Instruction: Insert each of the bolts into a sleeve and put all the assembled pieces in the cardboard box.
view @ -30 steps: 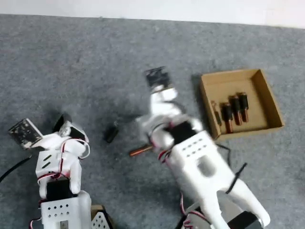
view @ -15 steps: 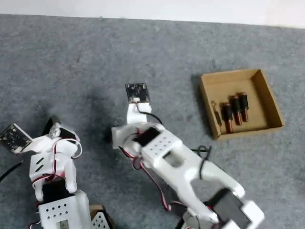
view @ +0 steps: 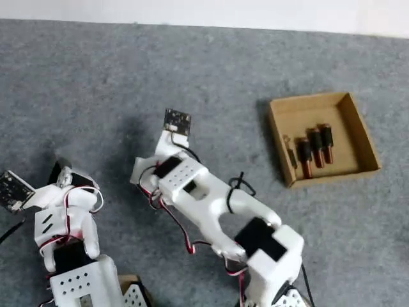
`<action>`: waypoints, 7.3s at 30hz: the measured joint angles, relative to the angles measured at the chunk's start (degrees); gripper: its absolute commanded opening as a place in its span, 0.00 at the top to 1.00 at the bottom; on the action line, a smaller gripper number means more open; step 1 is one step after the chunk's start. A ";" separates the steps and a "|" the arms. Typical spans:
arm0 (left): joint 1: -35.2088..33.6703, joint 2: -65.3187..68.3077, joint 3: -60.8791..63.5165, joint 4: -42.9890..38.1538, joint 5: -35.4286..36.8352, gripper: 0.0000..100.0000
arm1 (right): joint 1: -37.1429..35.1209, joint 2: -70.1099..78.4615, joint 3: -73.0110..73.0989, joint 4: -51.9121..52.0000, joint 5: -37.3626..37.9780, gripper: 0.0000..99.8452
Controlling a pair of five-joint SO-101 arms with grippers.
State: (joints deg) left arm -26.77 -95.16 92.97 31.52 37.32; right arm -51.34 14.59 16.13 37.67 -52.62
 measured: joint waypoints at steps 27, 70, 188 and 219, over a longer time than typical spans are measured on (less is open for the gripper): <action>-2.46 0.00 -0.97 0.00 0.00 0.99 | -3.08 7.38 -3.78 0.18 0.35 0.97; 6.86 0.00 0.09 0.00 0.00 0.99 | 32.62 -72.88 33.32 4.13 42.29 1.00; 56.09 94.59 -50.55 10.11 -44.84 0.77 | 47.74 -119.12 79.12 -0.79 45.98 1.00; 55.56 94.07 -52.57 13.01 -44.57 1.00 | 47.74 -119.12 79.38 -1.14 45.98 1.00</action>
State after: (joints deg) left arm 28.79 -1.10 40.40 44.53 -7.25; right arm -3.60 -104.53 95.52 36.53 -6.64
